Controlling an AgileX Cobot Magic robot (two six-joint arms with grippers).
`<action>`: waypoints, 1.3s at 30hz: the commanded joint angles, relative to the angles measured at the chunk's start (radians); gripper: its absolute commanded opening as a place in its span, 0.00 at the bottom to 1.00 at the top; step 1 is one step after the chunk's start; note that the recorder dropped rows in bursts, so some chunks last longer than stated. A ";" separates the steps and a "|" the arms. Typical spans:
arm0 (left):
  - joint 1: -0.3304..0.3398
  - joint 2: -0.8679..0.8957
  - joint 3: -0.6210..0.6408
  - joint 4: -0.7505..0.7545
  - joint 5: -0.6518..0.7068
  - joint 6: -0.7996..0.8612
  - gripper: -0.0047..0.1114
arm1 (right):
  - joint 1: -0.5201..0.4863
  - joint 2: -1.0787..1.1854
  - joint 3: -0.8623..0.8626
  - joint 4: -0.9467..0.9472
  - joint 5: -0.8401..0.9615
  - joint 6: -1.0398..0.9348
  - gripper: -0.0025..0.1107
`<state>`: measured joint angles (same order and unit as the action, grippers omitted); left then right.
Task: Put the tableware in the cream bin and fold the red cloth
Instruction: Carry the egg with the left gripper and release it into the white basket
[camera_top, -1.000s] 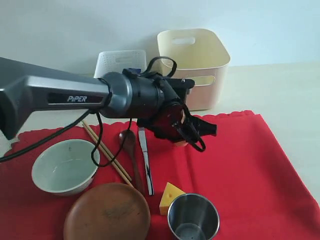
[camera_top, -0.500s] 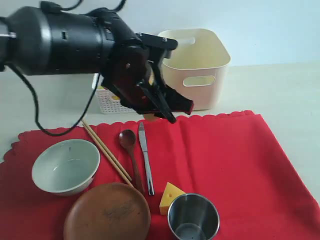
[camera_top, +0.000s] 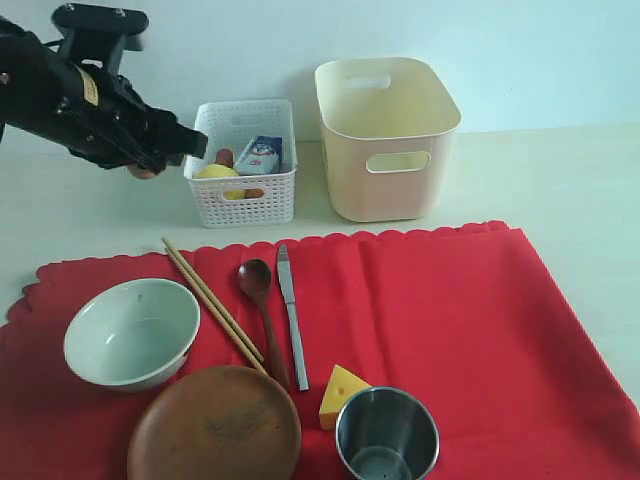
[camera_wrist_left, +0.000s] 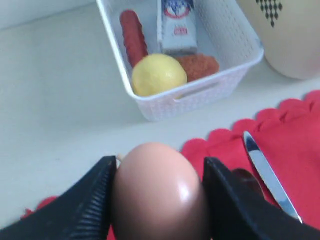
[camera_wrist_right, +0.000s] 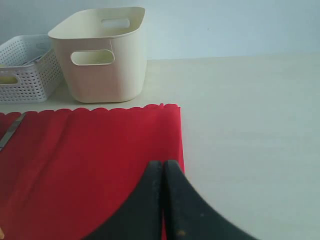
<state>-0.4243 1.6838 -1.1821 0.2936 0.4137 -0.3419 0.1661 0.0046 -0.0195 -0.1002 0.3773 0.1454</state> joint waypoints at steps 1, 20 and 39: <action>0.069 0.006 -0.012 -0.108 -0.131 0.170 0.04 | -0.004 -0.005 0.003 -0.003 -0.016 -0.002 0.02; 0.090 0.578 -0.608 -0.754 -0.156 0.807 0.06 | -0.004 -0.005 0.003 -0.003 -0.016 -0.002 0.02; 0.118 0.487 -0.620 -0.663 0.102 0.809 0.84 | -0.004 -0.005 0.003 -0.003 -0.016 -0.002 0.02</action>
<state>-0.3252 2.2222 -1.7928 -0.3854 0.3980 0.4636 0.1661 0.0046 -0.0195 -0.1002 0.3773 0.1454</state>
